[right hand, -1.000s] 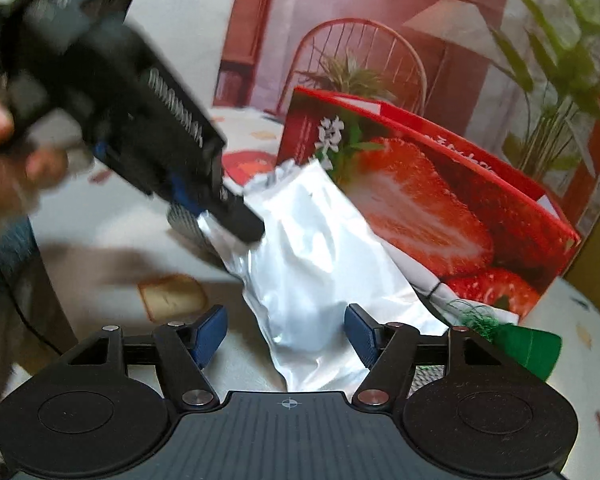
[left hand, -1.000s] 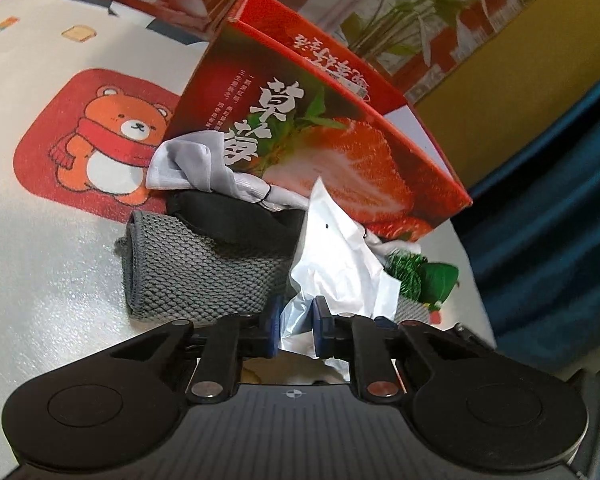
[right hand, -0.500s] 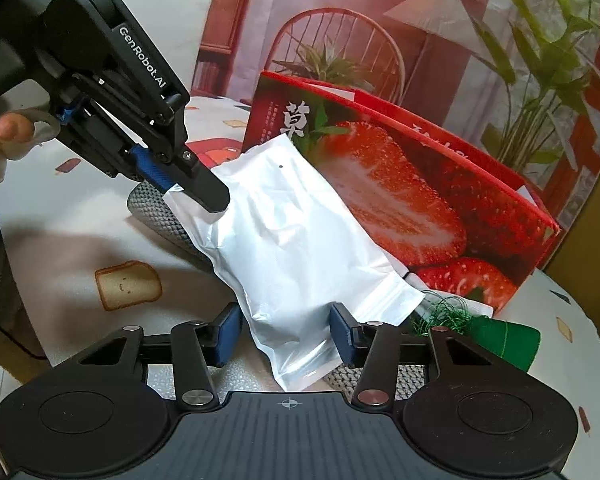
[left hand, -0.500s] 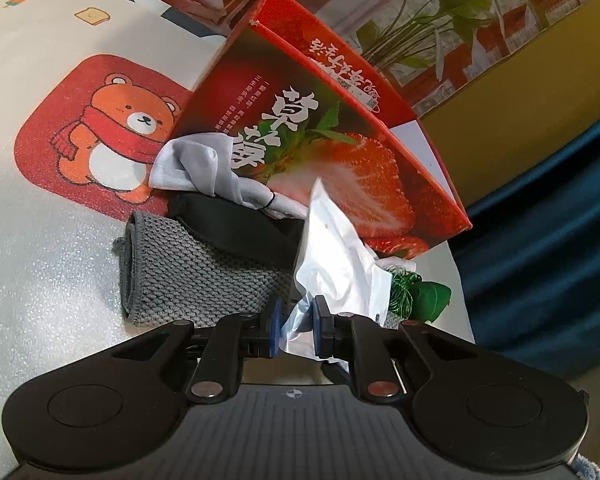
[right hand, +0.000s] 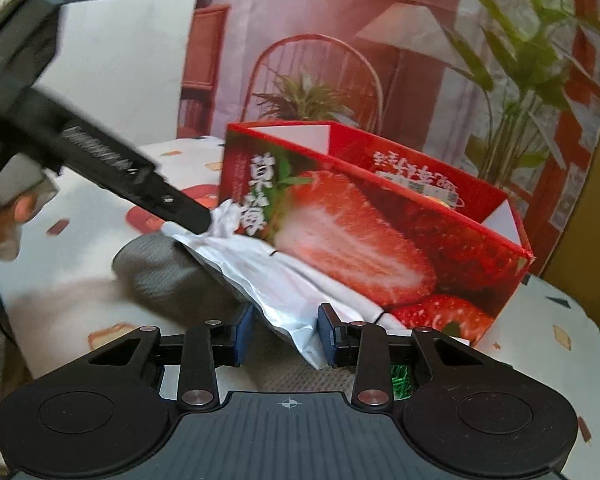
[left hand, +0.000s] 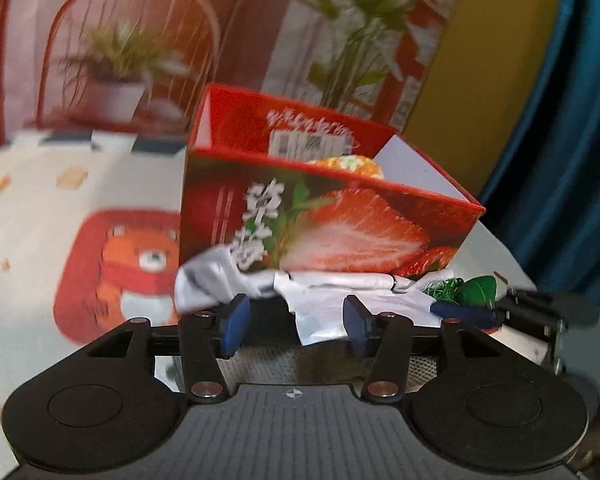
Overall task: Organize soft objects
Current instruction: 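Lift the white cable packet and carry it over the red box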
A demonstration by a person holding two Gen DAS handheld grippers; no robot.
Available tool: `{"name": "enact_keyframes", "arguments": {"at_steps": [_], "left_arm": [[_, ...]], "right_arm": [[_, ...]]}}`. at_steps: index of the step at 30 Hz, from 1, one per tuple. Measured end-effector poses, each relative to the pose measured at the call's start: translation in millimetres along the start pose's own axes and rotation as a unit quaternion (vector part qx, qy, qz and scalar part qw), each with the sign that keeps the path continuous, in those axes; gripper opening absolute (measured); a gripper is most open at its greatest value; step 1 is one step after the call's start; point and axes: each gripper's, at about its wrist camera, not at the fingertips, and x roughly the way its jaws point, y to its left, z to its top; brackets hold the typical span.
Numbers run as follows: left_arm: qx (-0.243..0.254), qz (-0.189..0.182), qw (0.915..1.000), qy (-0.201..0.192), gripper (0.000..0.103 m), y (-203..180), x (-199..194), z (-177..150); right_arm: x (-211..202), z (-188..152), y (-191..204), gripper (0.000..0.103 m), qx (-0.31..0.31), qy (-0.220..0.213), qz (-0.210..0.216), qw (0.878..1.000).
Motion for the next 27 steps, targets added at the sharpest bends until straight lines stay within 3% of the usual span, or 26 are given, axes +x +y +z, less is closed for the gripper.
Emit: {"name": "enact_keyframes", "arguments": {"at_steps": [4, 9, 17, 27], "left_arm": [[0.036, 0.014, 0.9992, -0.006, 0.055, -1, 0, 3], [0.057, 0.002, 0.9983, -0.006, 0.055, -2, 2, 4], [0.122, 0.005, 0.9925, -0.004, 0.056, -21, 33, 14], [0.092, -0.027, 0.9952, 0.018, 0.056, -15, 65, 16]], "right_arm": [[7, 11, -13, 0.031, 0.017, -0.006, 0.001, 1.000], [14, 26, -23, 0.031, 0.014, -0.019, -0.009, 1.000], [22, 33, -38, 0.032, 0.044, -0.026, -0.007, 0.999], [22, 24, -59, 0.035, 0.093, -0.049, 0.002, 0.994]]}}
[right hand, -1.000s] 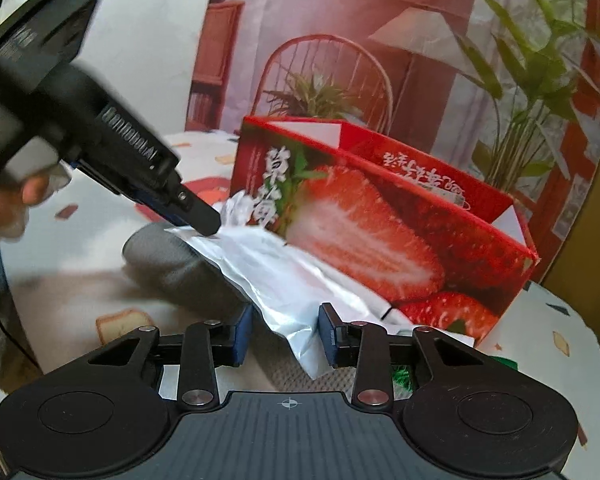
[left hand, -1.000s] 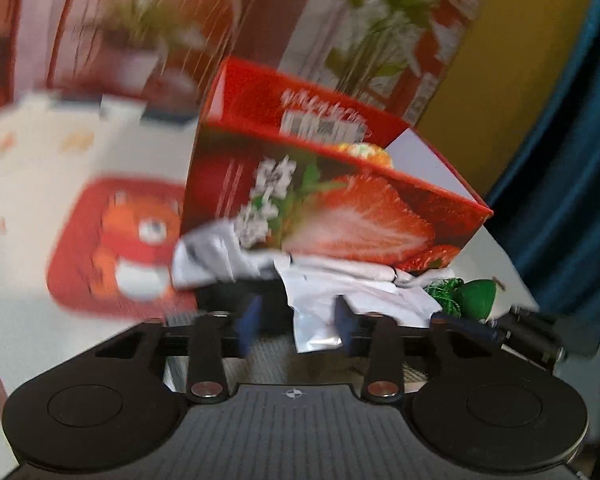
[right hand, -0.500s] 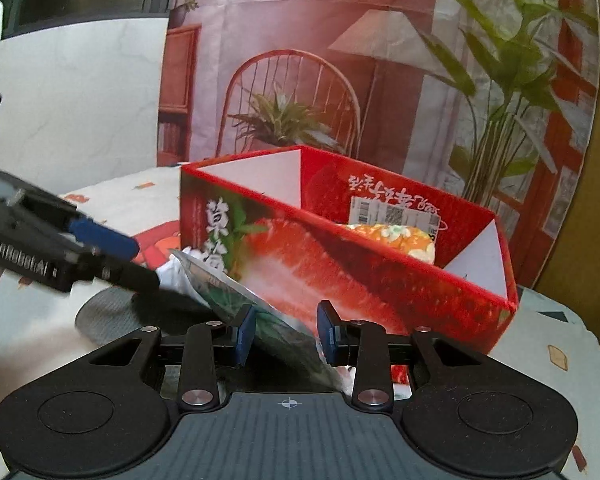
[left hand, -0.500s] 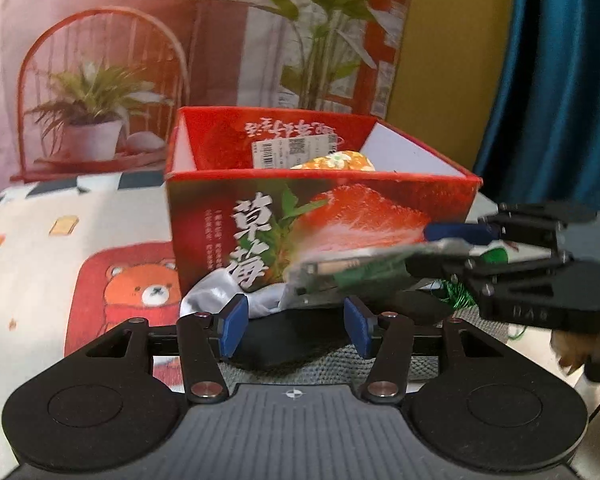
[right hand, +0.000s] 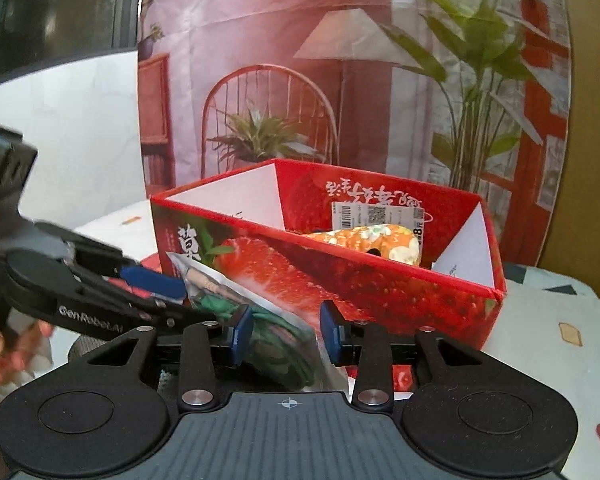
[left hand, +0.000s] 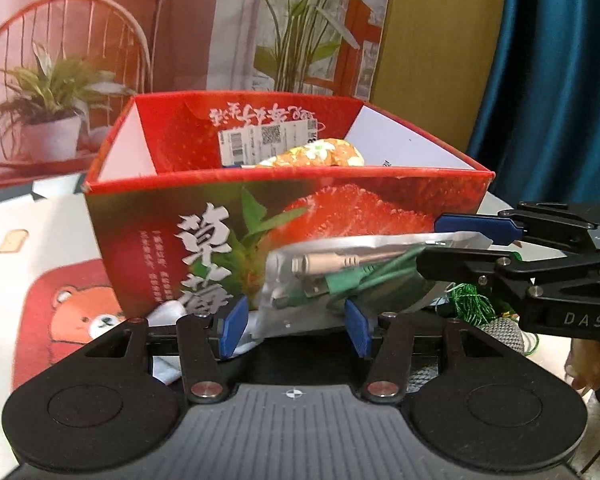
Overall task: Organize soft objects
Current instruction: 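Lift the white cable packet and carry it over the red box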
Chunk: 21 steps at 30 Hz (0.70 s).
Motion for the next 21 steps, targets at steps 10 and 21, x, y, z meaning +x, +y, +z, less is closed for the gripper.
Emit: {"name": "enact_keyframes", "arguments": {"at_steps": [10, 21], "left_arm": [[-0.007, 0.002, 1.0000, 0.005, 0.043, 5, 10, -3], [-0.031, 0.004, 0.9995, 0.004, 0.035, 7, 11, 0]], "right_arm": [[-4, -9, -26, 0.046, 0.072, -0.026, 0.009, 0.997], [21, -22, -37, 0.028, 0.114, 0.009, -0.001, 0.993]]}}
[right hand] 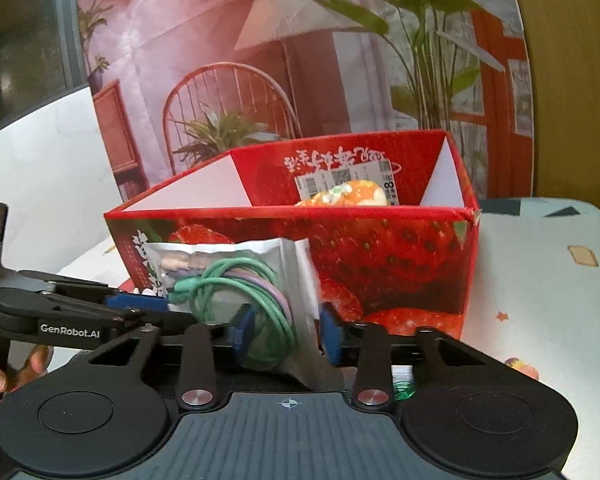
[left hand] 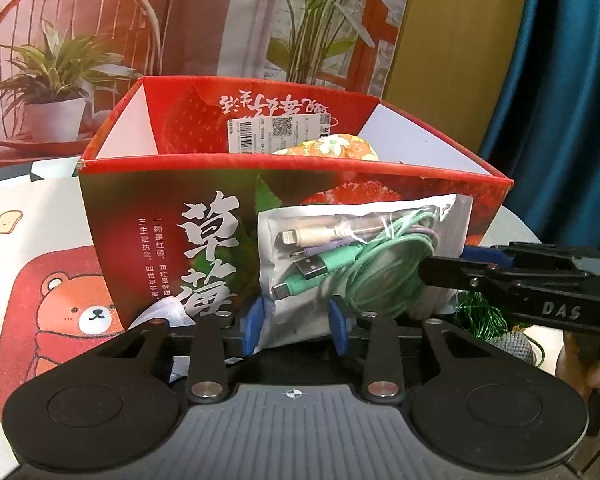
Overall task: Organize soft objects
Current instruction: 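Lift the white cable packet and carry it over the red box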
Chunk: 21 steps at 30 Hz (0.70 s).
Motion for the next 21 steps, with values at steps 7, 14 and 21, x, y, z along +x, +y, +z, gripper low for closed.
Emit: {"name": "enact_keyframes", "arguments": {"at_steps": [7, 14, 21], "left_arm": [[-0.015, -0.001, 0.9996, -0.023, 0.029, -4, -19, 8], [-0.015, 0.005, 0.9960, -0.088, 0.029, -9, -61, 32], [-0.019, 0.018, 0.9910, -0.131, 0.030, -8, -78, 72]], "right_arm": [[-11, 2, 15, 0.013, -0.019, -0.023, -0.010, 1.000], [-38, 28, 26, 0.012, -0.034, -0.072, 0.012, 0.997], [-43, 65, 35, 0.012, -0.037, -0.102, 0.027, 0.994]]}}
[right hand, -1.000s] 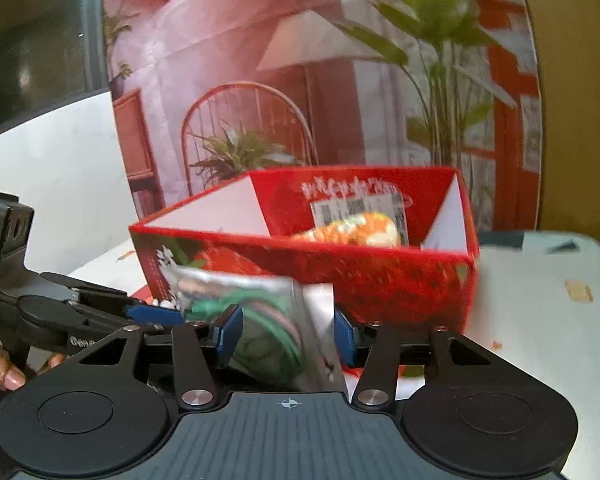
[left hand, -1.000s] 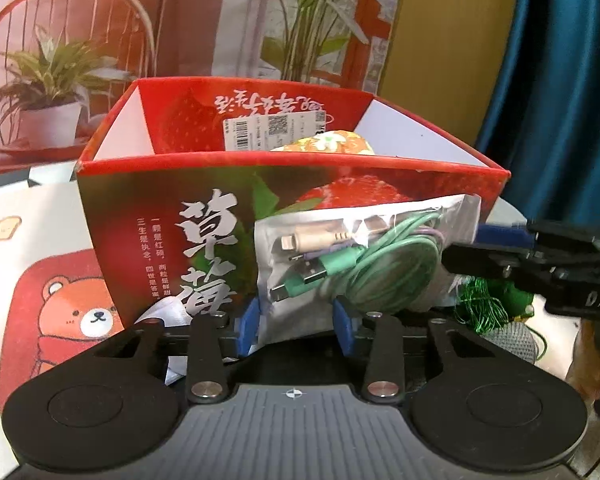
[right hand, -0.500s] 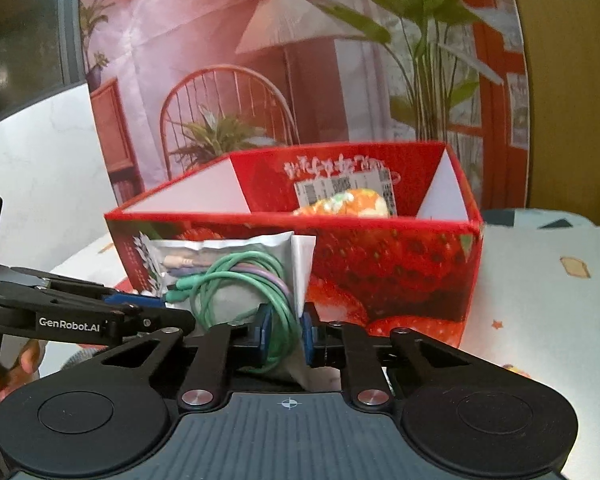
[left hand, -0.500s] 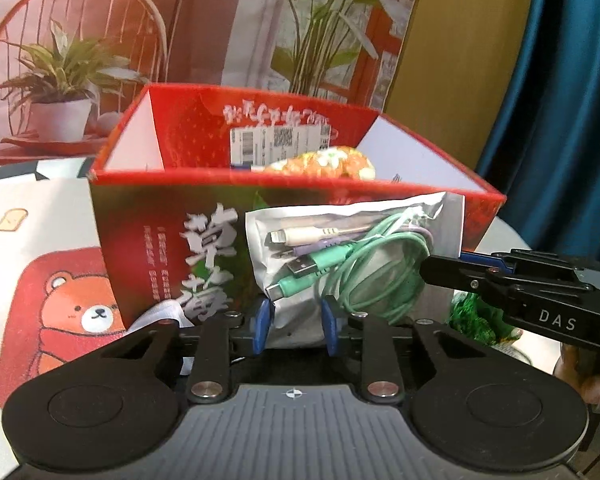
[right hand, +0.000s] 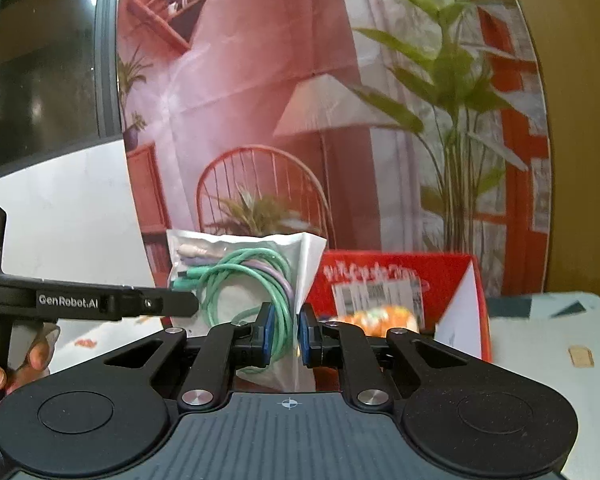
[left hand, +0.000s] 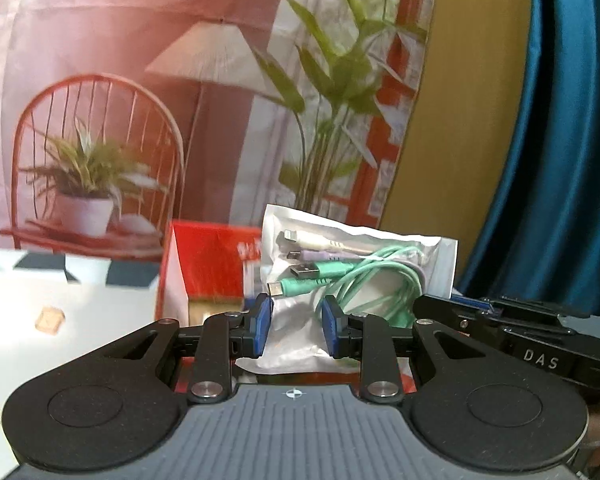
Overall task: Organize soft objects
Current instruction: 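Lift the white cable packet and carry it over the red box, then lower the packet into the red box and open both grippers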
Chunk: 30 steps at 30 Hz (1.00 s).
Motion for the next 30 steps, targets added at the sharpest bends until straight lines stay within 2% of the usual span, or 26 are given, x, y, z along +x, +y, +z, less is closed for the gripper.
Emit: {"name": "enact_keyframes", "arguments": {"at_steps": [4, 9, 13, 18, 21, 23, 24, 30], "left_arm": [[0.001, 0.013, 0.9999, 0.003, 0.030, 4, 17, 19], [-0.004, 0.024, 0.9990, 0.036, 0.030, 17, 52, 27], [-0.008, 0.036, 0.9963, 0.077, 0.030, 27, 74, 19], [-0.006, 0.032, 0.9941, 0.104, 0.030, 32, 86, 9], [0.000, 0.037, 0.9939, 0.104, 0.035, 33, 89, 7], [0.000, 0.048, 0.9945, 0.093, 0.057, 35, 85, 8], [-0.002, 0.052, 0.9951, 0.084, 0.059, 35, 82, 10], [-0.007, 0.045, 0.9970, 0.062, 0.060, 33, 58, 10]], "right_arm": [[24, 22, -2, 0.013, 0.011, -0.002, -0.009, 1.000], [65, 36, -18, 0.013, 0.040, 0.024, -0.023, 0.999], [92, 26, -26, 0.013, 0.054, 0.064, -0.039, 0.996], [109, 9, -31, 0.013, 0.066, 0.105, -0.052, 0.991], [110, 4, -36, 0.016, 0.079, 0.117, -0.064, 0.988], [109, 2, -39, 0.017, 0.080, 0.118, -0.086, 0.986], [108, 2, -39, 0.017, 0.074, 0.115, -0.100, 0.986], [86, 5, -37, 0.017, 0.048, 0.081, -0.117, 0.989]]}}
